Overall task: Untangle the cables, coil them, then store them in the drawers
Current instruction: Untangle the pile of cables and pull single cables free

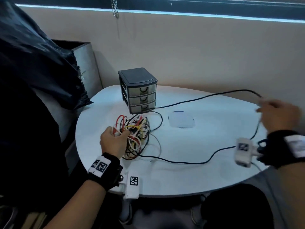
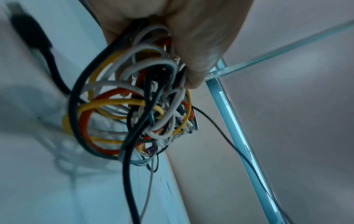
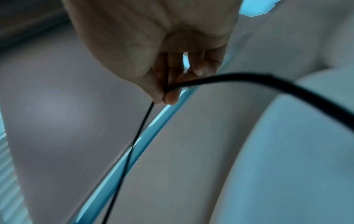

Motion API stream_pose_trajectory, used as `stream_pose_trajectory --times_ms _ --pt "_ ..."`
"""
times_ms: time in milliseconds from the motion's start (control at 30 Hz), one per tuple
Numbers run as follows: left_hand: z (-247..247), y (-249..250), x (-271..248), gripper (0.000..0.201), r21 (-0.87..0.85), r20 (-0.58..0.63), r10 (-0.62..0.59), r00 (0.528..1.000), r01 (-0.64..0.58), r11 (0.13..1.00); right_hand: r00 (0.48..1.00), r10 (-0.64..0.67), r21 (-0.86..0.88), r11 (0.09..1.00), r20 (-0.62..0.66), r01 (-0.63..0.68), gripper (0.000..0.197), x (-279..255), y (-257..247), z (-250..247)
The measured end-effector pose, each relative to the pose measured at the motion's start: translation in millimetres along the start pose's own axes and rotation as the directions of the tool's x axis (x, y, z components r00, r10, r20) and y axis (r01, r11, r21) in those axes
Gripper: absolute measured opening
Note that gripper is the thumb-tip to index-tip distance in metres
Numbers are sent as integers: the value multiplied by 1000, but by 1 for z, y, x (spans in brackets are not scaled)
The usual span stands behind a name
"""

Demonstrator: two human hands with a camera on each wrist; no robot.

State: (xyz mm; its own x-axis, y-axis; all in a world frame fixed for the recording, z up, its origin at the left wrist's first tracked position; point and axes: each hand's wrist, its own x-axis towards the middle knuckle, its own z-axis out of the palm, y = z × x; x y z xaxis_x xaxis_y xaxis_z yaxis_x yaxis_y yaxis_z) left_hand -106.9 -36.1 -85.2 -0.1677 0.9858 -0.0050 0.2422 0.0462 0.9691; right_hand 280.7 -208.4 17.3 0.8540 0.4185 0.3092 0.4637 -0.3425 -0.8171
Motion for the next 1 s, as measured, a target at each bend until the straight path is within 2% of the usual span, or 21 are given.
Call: stream_pose_trajectory --times_ms 33,67,100,167,200,267,300,367,433,500,567,633,733,800,867,933,1000 --pt "-3 0 4 38 -12 -17 -7 1000 6 1000 992 123 -16 992 1 -123 37 15 25 -15" --pt "-4 0 6 38 -24 -14 1 1000 -2 1000 978 208 -101 973 4 -206 42 22 42 -22" --pt "-4 2 7 38 -35 5 26 1000 -26 999 967 250 -218 947 48 -234 41 21 50 -23" --pt "2 11 1 34 -32 67 98 993 -96 995 930 297 -424 887 218 -184 32 1 43 -12" --pt "6 16 -4 32 -21 93 142 986 -141 990 914 292 -480 868 282 -129 34 -11 37 -3" --pt "14 26 -16 29 3 124 221 967 -223 975 921 185 -506 862 342 15 55 -32 19 17" --pt "17 31 -22 28 9 137 257 957 -261 965 923 107 -475 875 369 88 58 -43 10 30" --pt "20 37 -34 28 35 187 335 923 -347 937 901 -94 -353 899 424 260 51 -69 -17 55" --pt "20 41 -44 26 72 254 414 874 -444 893 833 -314 -201 875 457 440 39 -93 -48 78" --pt "20 43 -52 28 75 298 454 839 -495 866 731 -455 -129 799 508 587 35 -109 -75 97" --pt "20 42 -57 30 73 316 472 823 -517 853 641 -418 -163 743 644 649 37 -115 -89 112" --pt "19 39 -60 32 89 326 487 810 -539 838 590 -328 -263 665 738 699 34 -115 -95 122" --pt "15 30 -62 33 125 333 457 825 -519 845 598 -341 -365 546 725 754 28 -110 -95 120" --pt "11 24 -60 32 113 294 413 862 -460 881 610 -375 -375 534 698 758 28 -105 -90 110" --pt "8 20 -54 36 94 215 368 905 -394 914 656 -403 -351 606 638 714 28 -98 -84 93" --pt "4 19 -48 39 88 139 324 936 -338 937 769 -378 -306 757 516 578 28 -78 -73 73" --pt "0 20 -42 40 90 87 282 955 -289 953 885 -277 -264 883 374 387 33 -50 -59 54"
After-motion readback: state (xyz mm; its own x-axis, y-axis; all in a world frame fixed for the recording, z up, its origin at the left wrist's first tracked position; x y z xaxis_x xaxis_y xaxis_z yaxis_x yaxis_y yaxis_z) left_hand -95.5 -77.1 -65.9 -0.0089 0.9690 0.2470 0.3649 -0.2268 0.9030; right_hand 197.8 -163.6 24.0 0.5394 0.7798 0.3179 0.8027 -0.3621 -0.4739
